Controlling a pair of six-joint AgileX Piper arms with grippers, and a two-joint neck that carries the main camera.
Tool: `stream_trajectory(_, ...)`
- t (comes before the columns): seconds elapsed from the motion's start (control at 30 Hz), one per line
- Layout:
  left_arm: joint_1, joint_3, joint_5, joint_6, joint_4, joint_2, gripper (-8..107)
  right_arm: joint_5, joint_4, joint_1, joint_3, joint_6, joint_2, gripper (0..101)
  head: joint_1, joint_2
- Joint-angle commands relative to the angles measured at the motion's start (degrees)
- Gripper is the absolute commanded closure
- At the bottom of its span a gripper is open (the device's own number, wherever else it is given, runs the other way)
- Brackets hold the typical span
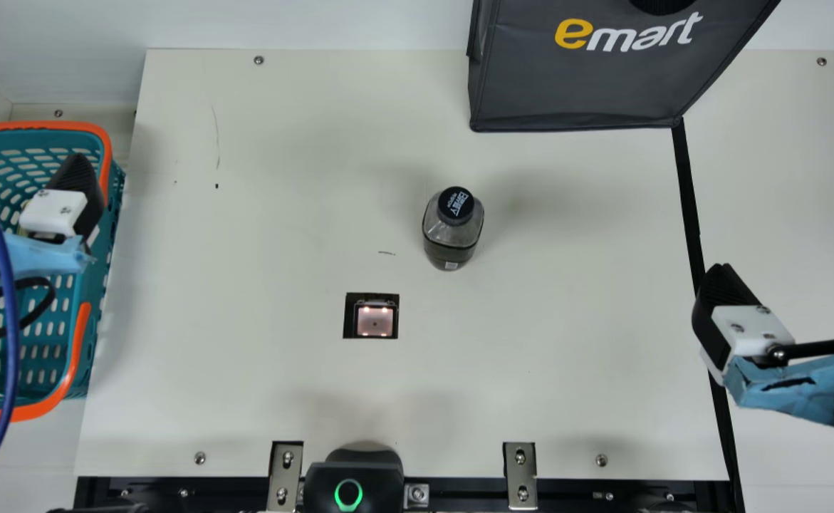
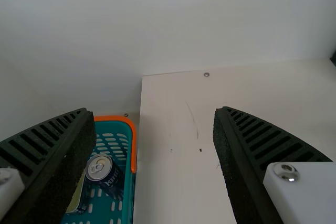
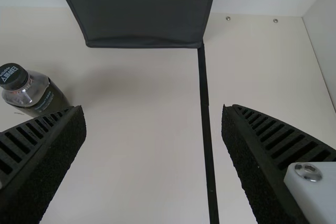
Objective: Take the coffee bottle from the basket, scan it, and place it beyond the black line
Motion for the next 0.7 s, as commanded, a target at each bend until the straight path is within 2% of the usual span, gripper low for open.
stream_trajectory(0.0,0.0,0.0,0.0,0.0,0.0,0.0,9,0.0,0.0,0.0,0.0,0.0,0.0,10,-1.5,0.1)
stream_trajectory(0.67,0.0,0.0,0.0,0.0,0.0,0.0,9,-0.1,0.0,0.3,-0.3,0.1,0.3,10,-1.5,0.1)
